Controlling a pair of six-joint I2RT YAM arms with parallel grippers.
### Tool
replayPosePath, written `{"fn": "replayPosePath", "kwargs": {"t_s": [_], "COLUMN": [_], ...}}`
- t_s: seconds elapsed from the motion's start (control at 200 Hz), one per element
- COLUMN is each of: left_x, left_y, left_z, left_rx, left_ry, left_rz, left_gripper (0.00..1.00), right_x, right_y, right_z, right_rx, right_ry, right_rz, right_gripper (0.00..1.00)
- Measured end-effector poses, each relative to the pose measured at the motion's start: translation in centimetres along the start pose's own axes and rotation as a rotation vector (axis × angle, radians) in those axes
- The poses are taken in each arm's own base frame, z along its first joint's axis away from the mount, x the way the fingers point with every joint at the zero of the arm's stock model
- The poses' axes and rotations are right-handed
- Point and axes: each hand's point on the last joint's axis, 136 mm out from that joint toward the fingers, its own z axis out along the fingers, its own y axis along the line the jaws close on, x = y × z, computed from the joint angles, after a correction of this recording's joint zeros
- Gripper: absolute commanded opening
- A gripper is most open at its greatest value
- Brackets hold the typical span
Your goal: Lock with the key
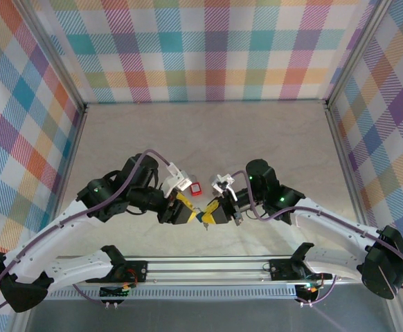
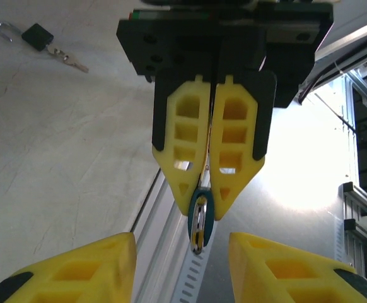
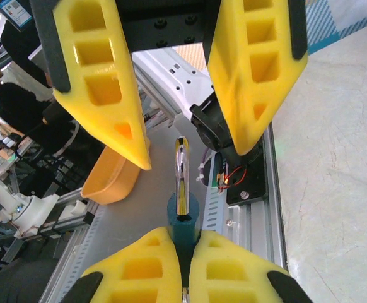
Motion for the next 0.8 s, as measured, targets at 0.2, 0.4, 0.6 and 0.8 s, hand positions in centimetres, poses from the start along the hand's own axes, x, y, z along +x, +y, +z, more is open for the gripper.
{"fn": "replayPosePath", "kwargs": {"t_s": [0.2,0.4,0.6,0.8], "left_x": [-0.20,-0.07,-0.05,-0.01], "left_y": [-0.23,-0.28,-0.36,-0.45], "left_z": [0.04,0.45,0.52,0.56], "left_rx": [0.021,0.041,0.048,0.055], "left_ry": [-0.001,0.017,0.020,0.024], "left_rz": [-0.009,-0.019,-0.017,-0.019], "left_gripper": [0.32,0.28,0.05,0.00], "right_x": [0.07,0.07,0.11,0.22], "right_y": [-0.08,-0.09,-0.05,-0.10], "right_z": [0.07,0.07,0.14,0.14], "right_rx": [0.000,0.000,0.000,0.002], "right_ry": [0.003,0.003,0.004,0.007], "right_rz": [0.003,0.000,-0.004,-0.005], "right_gripper": [0.00,0.00,0.00,0.00]}}
